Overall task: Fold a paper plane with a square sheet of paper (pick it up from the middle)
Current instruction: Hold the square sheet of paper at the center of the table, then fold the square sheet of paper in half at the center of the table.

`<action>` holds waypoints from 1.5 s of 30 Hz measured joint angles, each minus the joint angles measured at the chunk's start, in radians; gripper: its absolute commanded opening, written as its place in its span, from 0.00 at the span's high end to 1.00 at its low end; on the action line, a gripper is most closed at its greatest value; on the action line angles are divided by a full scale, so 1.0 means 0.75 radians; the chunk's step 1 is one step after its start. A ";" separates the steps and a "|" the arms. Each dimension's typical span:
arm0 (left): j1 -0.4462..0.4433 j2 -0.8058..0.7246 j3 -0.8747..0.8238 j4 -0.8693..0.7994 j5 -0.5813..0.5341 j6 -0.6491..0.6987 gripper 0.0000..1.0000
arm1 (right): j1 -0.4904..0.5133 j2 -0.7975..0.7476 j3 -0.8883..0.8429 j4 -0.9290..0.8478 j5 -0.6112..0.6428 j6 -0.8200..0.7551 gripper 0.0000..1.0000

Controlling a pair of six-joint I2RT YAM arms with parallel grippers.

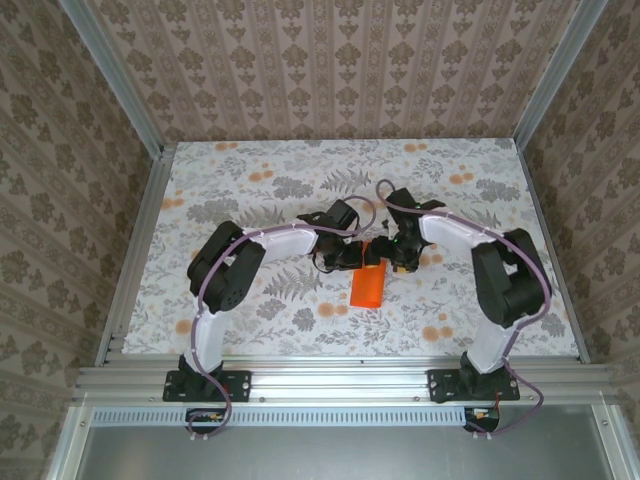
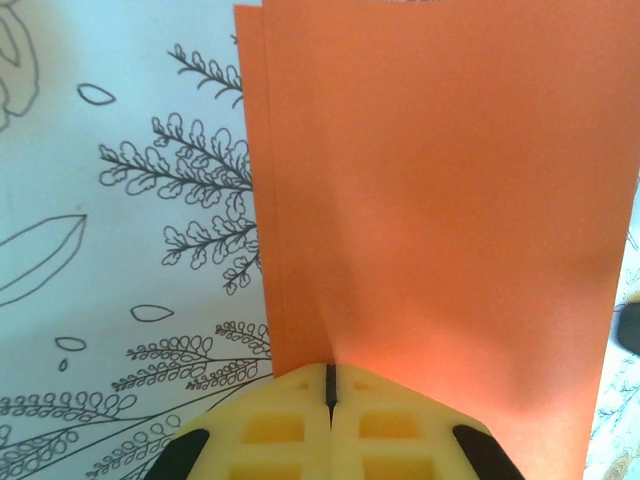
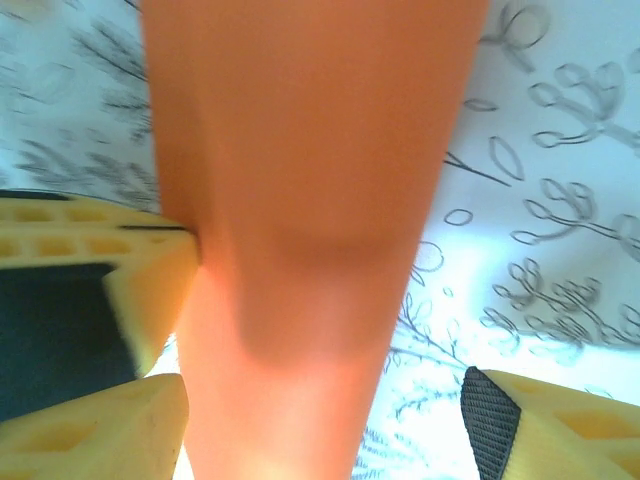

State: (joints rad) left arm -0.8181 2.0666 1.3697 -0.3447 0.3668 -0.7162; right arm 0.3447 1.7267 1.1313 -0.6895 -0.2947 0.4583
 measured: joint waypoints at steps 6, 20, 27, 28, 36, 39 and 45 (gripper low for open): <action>0.000 0.001 0.003 -0.003 0.000 0.008 1.00 | -0.041 -0.182 -0.091 0.147 -0.130 0.079 0.69; 0.000 0.010 0.016 -0.016 0.001 0.017 1.00 | -0.044 -0.008 -0.238 0.428 -0.347 0.176 0.78; 0.001 0.011 0.016 -0.016 0.001 0.018 1.00 | -0.057 0.005 -0.267 0.436 -0.347 0.161 0.75; 0.001 0.011 0.016 -0.016 0.001 0.018 1.00 | -0.060 0.006 -0.272 0.437 -0.347 0.160 0.74; 0.000 0.018 0.024 -0.015 0.013 0.018 1.00 | -0.087 0.016 -0.315 0.447 -0.346 0.147 0.72; 0.000 0.021 0.026 -0.016 0.017 0.022 1.00 | -0.095 0.031 -0.320 0.453 -0.351 0.133 0.71; 0.000 0.021 0.026 -0.017 0.019 0.027 1.00 | -0.102 0.040 -0.321 0.456 -0.363 0.111 0.71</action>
State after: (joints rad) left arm -0.8181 2.0827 1.3895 -0.3573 0.3813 -0.6960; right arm 0.2680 1.7565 0.8902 -0.3477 -0.5667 0.5415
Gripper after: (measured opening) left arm 0.053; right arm 0.290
